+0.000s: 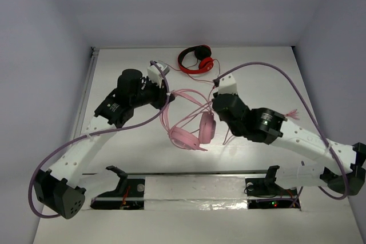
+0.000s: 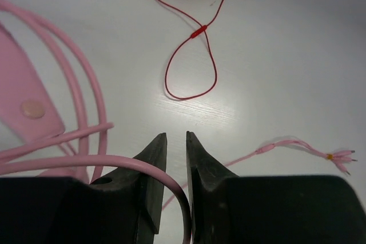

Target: Wrap the headphones

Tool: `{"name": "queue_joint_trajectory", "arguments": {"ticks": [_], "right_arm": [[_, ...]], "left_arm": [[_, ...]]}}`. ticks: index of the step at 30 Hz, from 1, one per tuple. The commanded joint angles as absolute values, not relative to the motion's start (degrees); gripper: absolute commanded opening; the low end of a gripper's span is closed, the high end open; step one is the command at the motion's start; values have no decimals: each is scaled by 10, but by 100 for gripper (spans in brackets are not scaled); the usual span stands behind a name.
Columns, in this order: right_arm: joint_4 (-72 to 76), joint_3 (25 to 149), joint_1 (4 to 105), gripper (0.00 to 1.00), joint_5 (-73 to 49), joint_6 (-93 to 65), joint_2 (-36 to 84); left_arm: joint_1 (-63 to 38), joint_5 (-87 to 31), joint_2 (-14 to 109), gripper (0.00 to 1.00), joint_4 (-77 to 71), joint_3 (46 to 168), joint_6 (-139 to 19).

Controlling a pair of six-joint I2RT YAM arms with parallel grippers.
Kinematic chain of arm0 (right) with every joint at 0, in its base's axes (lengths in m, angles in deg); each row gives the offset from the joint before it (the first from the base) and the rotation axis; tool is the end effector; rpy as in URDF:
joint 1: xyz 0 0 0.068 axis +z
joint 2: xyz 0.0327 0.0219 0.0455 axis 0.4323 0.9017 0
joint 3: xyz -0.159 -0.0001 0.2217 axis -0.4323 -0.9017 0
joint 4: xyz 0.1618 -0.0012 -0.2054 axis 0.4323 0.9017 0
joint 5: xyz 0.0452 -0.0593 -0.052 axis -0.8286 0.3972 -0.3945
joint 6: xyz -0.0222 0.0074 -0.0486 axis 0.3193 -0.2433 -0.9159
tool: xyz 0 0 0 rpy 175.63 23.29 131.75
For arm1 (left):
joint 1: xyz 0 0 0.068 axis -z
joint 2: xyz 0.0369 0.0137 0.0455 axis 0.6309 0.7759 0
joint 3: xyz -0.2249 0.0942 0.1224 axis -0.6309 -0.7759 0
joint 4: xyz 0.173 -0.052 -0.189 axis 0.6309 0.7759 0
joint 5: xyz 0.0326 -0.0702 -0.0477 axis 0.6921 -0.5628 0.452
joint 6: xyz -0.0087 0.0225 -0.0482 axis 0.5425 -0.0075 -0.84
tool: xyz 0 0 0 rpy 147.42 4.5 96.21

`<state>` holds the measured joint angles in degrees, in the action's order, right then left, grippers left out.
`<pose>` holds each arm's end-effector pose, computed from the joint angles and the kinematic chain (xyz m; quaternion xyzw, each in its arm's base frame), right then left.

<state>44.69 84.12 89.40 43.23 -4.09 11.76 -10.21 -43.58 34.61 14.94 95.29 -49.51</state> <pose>0.1302 0.2045 0.3753 -0.1698 0.8262 -0.0261 0.5366 0.2077 -0.1312 0.3684 0.3066 0.7366 -0.3127 0.5154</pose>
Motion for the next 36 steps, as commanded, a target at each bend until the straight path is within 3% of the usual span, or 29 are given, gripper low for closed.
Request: {"name": "queue_joint_trajectory", "arguments": {"ticks": [1, 13, 20, 25, 30, 36], "right_arm": [[361, 831, 848, 26, 409, -57, 73], [139, 664, 787, 22, 223, -6, -1], [-33, 580, 755, 38, 82, -2, 1], [-128, 543, 738, 40, 40, -1, 31], [-179, 500, 711, 46, -7, 8, 40], [-230, 494, 686, 51, -68, 7, 121]], "left_arm": [[-106, -516, 317, 0, 98, 954, -519], [-214, -672, 284, 0, -8, 970, -643], [-257, -731, 295, 0, -95, 980, -772], [-301, -759, 320, 0, -135, 991, -888], [-361, -786, 324, 0, -285, 987, -1026], [-367, -785, 357, 0, -365, 1034, -1134]]}}
